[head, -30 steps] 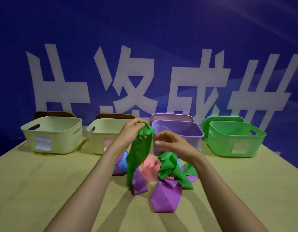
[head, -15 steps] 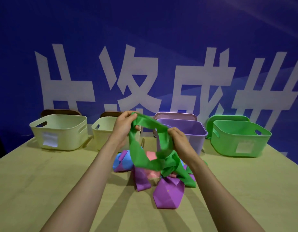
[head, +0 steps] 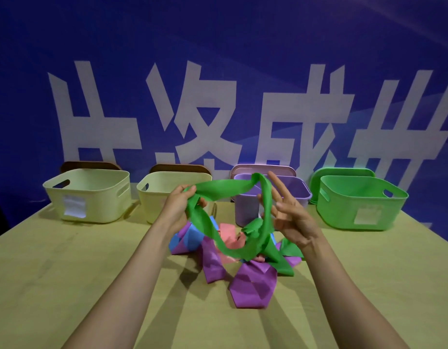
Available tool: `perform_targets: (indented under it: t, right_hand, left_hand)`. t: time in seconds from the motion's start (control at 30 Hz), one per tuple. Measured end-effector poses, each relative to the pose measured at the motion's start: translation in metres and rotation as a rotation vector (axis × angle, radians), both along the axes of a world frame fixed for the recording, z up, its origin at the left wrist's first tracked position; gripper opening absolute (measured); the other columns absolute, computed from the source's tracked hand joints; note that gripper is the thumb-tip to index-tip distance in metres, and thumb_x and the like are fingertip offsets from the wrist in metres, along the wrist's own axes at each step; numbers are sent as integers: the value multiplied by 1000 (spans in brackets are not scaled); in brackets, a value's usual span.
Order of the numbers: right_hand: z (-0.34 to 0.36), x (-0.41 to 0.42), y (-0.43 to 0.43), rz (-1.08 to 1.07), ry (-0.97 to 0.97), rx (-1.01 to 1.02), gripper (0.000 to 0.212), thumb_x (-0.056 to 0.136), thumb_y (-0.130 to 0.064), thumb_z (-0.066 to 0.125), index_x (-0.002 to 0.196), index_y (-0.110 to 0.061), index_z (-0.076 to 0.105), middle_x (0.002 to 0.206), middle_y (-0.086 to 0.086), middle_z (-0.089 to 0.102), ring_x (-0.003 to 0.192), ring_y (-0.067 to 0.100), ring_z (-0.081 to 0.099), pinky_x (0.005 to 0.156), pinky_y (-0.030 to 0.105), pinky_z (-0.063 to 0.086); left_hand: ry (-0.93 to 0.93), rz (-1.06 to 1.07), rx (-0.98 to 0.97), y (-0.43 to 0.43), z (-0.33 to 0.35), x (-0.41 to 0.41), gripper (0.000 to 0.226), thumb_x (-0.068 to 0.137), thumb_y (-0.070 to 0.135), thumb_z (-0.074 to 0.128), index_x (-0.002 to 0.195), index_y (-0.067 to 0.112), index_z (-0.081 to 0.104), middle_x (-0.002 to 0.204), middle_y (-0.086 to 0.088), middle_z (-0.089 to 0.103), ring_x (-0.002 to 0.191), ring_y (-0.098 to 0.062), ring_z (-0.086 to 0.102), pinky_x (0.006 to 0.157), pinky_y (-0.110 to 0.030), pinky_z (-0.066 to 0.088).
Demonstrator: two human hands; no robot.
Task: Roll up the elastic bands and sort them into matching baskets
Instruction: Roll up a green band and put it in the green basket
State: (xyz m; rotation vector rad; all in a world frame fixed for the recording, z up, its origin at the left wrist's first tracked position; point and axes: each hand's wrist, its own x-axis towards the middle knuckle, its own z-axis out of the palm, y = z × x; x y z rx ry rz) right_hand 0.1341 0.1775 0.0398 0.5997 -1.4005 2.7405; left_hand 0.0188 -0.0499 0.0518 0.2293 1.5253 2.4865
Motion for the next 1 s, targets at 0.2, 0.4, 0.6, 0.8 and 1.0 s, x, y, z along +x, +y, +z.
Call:
perform_targets:
  t: [0.2,0.4,0.6,0.8,1.0]
  right_hand:
    - [14,-2,-4,-375,-128,274,70,73,16,63,133,-18,50,104,1,58,78,4,65,60,15,49]
    - [10,-15,12,-1265,-80,1218,42,75,11,56,115,0,56,84,7,53,78,24,51,70,27,37]
    - [4,-28,12,-1137,-288,1031,20,94,-8,41,104,-3,58,107,19,57,101,32,51,85,37,38]
    - [5,-25,5,-688,-413,415,20,94,-7,49,76,-13,56,64,7,55,56,16,54,59,29,44]
    - [-8,-33,24,-1136,-408,1103,15,91,-20,58,93,-12,45,80,8,56,76,25,52,65,33,35]
  left_hand:
    - [93,-40,-87,-4,-3,-2,20,89,-8,54,82,11,52,84,-7,59,65,-11,61,56,-17,52]
    - [325,209,-228,-13,-4,-9,34,77,-19,60,78,13,50,79,-1,52,73,-11,53,66,-18,49]
    - [623,283,-629,-13,-19,-14,39,76,-13,65,95,19,54,91,3,56,88,-10,54,77,-13,44]
    - [625,472,-748,-8,-19,-18,32,84,-1,61,113,12,57,112,-2,45,98,-11,45,88,-16,32]
    - [329,205,-696,-3,-16,-17,9,95,21,53,97,13,54,87,1,54,87,-19,49,70,-29,39]
